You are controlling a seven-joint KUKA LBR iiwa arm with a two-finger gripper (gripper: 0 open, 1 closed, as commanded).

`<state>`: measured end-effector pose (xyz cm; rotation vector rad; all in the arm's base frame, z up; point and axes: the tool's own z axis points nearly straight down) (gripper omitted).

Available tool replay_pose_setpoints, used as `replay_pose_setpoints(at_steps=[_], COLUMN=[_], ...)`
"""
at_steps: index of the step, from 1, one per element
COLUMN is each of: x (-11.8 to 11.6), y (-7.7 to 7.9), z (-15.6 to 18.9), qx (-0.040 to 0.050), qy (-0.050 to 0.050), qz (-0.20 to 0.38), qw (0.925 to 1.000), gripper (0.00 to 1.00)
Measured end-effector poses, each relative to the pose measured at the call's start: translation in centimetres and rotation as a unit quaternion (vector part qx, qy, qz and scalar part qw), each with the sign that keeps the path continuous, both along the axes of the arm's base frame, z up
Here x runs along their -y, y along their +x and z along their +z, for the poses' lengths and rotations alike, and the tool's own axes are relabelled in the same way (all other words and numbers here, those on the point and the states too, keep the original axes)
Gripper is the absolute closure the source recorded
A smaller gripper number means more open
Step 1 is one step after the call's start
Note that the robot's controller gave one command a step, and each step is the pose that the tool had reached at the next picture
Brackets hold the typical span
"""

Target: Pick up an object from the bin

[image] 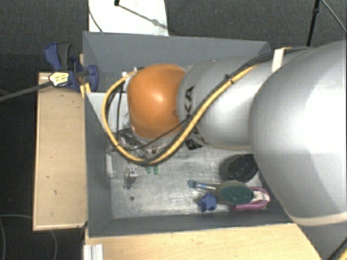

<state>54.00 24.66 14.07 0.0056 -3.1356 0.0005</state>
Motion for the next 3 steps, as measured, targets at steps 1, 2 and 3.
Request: replay_pose_setpoints(at_steps=[1,2,3], x=[4.3,2.2,4.5], y=[2.6,3.2,3.2], z=[-4.8,-2.9,-4.6], qx=[0.0069,0.0051,0.0056], qy=[0.002,0.002,0.002], qz=[-0.017,-0.058,-0.187], qw=[0.9998,0.9983,0.9824], gripper=[0.00,0.00,0.00])
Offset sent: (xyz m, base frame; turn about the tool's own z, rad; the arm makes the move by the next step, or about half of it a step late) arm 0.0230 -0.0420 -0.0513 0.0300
